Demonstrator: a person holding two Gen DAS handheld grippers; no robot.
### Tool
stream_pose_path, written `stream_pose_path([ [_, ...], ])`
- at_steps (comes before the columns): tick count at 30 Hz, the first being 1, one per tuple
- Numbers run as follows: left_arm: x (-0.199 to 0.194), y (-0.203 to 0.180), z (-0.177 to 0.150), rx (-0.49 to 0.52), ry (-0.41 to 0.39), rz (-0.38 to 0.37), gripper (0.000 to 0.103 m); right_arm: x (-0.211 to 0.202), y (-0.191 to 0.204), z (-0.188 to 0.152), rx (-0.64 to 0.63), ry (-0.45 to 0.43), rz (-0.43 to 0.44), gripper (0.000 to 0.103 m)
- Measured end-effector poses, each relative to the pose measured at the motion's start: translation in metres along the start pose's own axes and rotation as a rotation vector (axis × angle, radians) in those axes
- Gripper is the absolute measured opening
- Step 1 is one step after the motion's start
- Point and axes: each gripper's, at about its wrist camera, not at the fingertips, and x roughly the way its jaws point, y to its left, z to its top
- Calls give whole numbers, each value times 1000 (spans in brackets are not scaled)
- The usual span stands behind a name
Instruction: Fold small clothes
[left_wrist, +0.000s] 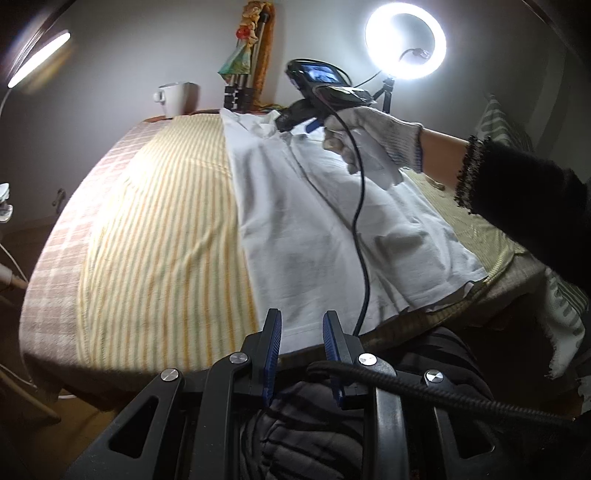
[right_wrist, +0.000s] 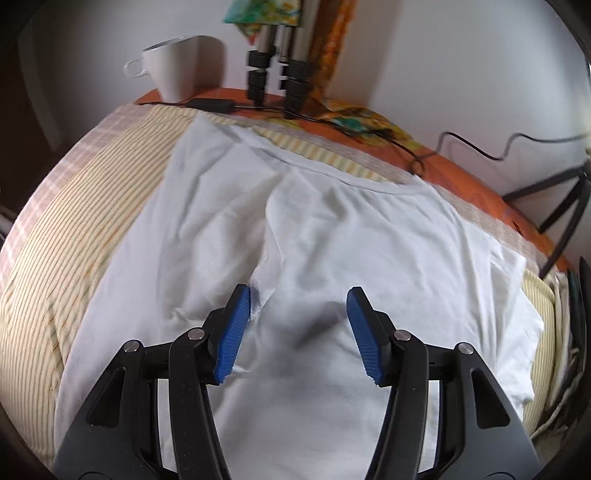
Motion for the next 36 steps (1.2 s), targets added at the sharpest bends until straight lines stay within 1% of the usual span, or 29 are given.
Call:
stream_pose_path([
  [2, -4, 0, -2, 9, -12, 18, 23, -6, -10, -1, 27, -4, -45, 57],
  [4, -6, -1, -2, 21, -24, 38, 23, -16, -18, -3, 52, -19, -52, 57],
  [8, -12, -8, -1, 72, -73, 87, 23, -54, -42, -12, 137, -75, 25, 57],
  [10, -16, -12, 0, 103, -101, 109, 26, -73, -51, -16, 170, -105, 57, 57],
  [11, -18, -13, 1, 123, -122, 131, 27, -86, -59, -20, 193, -123, 79, 57],
  [13, -23, -15, 3, 139, -147, 154, 27, -106, -72, -27, 230, -150, 118, 57],
  [15, -29, -17, 6, 146, -173, 169, 29, -129, -85, -36, 264, -178, 153, 57],
  [17, -36, -22, 10, 147, -193, 162, 30, -153, -98, -46, 282, -210, 172, 57],
  [19, -43, -30, 14, 156, -215, 143, 31, -177, -111, -57, 295, -244, 195, 57],
  [22, -52, -52, 22, 190, -255, 105, 36, -205, -131, -72, 322, -278, 231, 57],
  [23, -54, -59, 24, 197, -261, 82, 39, -212, -138, -77, 333, -283, 247, 57],
  [25, -53, -74, 29, 201, -259, 22, 41, -224, -149, -86, 346, -291, 266, 57],
  [30, -40, -114, 40, 197, -225, -123, 41, -250, -184, -114, 357, -309, 256, 58],
  [32, -34, -131, 43, 204, -208, -165, 41, -256, -200, -126, 371, -310, 267, 58],
  [36, -9, -163, 51, 201, -116, -272, 41, -257, -228, -141, 399, -296, 300, 59],
])
